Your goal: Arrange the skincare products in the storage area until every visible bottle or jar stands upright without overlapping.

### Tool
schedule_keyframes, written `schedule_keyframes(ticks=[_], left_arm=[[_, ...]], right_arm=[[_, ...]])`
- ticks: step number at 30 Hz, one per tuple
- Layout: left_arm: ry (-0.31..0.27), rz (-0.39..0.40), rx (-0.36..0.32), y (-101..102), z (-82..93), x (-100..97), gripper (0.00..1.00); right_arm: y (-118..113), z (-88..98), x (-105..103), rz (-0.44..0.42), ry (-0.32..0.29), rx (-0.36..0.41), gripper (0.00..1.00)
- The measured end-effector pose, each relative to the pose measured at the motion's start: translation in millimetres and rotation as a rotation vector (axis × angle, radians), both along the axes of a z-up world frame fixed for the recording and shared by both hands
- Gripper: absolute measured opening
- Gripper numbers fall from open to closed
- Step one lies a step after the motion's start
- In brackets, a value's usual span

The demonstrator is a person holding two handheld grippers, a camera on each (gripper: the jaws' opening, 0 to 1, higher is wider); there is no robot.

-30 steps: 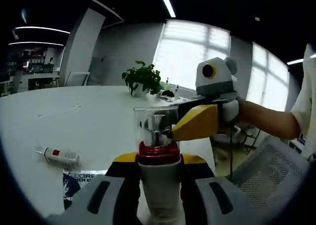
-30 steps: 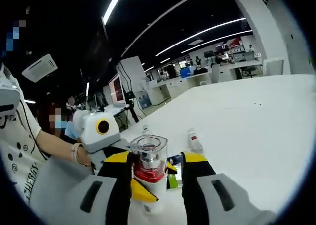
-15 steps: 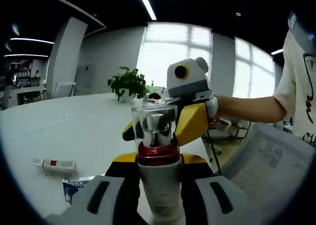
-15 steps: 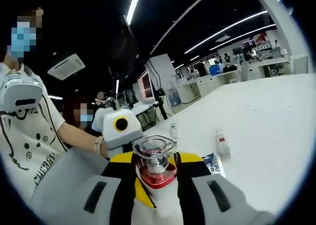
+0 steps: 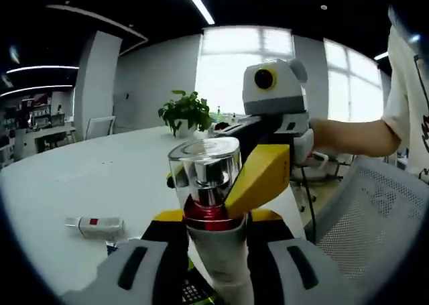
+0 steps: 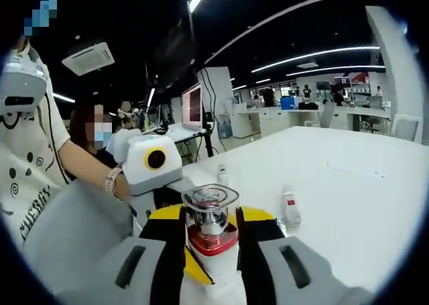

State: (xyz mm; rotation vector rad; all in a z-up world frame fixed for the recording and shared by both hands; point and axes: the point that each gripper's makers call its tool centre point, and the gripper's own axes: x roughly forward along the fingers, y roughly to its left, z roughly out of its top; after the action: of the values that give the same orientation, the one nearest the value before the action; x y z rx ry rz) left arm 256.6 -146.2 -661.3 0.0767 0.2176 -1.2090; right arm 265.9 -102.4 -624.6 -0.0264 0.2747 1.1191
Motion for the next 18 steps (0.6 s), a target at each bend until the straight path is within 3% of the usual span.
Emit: schedule_keyframes(ticks=[7,14,16,18], left_arm=[[-0.001,0.113,0.043,8.4,0.7,10.6,0.31],[0.007,0.175,0.071,10.8,-3.0,12.9,0.38],[0.054,0.239,0.102,14.7,-10.1,17.2,0.38],[0.077,0.268,0.073,12.8,-8.6,20.1,0.38]], right_arm=[[-1.7,0.9,8.7,-0.096,-0.017,-0.008,0.29],[-1.3,1.8,15.2,-0.171,-0.025,-0.040,0.29],[-0.4,1.7,18.0,-0.194,-0.032,-0.052,0.29],[-0.2,1.2,19.8,-0.224,-0.032,-0.063,0.29]])
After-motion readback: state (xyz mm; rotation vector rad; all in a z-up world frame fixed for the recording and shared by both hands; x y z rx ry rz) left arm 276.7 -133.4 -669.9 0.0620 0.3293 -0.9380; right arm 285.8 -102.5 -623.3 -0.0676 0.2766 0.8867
